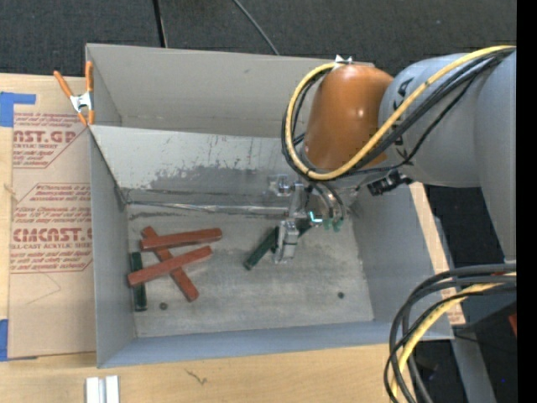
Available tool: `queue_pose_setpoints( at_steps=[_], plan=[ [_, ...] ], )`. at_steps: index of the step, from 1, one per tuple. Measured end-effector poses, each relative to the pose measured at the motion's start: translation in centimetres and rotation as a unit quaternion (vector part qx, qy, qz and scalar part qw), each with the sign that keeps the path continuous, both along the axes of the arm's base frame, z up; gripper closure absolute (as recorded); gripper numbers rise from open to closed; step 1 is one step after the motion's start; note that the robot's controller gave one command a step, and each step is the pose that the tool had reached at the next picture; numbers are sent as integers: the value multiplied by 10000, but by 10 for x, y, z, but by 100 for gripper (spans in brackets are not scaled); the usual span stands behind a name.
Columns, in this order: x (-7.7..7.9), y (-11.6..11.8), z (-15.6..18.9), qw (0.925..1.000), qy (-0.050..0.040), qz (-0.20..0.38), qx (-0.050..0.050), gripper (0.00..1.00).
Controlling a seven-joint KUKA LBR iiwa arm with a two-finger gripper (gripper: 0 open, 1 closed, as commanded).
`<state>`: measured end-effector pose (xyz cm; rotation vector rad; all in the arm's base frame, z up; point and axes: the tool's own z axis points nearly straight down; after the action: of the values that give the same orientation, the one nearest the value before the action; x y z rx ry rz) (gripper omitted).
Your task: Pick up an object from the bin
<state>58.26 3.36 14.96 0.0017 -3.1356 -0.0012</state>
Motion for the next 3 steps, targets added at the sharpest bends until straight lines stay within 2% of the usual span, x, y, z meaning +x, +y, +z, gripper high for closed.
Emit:
queue_pose_setpoints(
  at_steps=[1,2,3],
  plan=[
    [2,0,4,10000,-38,-3,2,0],
    [-22,13,-80,9965,-27,-837,0,100],
    [-22,13,-80,9965,-27,-838,1,100]
  ],
)
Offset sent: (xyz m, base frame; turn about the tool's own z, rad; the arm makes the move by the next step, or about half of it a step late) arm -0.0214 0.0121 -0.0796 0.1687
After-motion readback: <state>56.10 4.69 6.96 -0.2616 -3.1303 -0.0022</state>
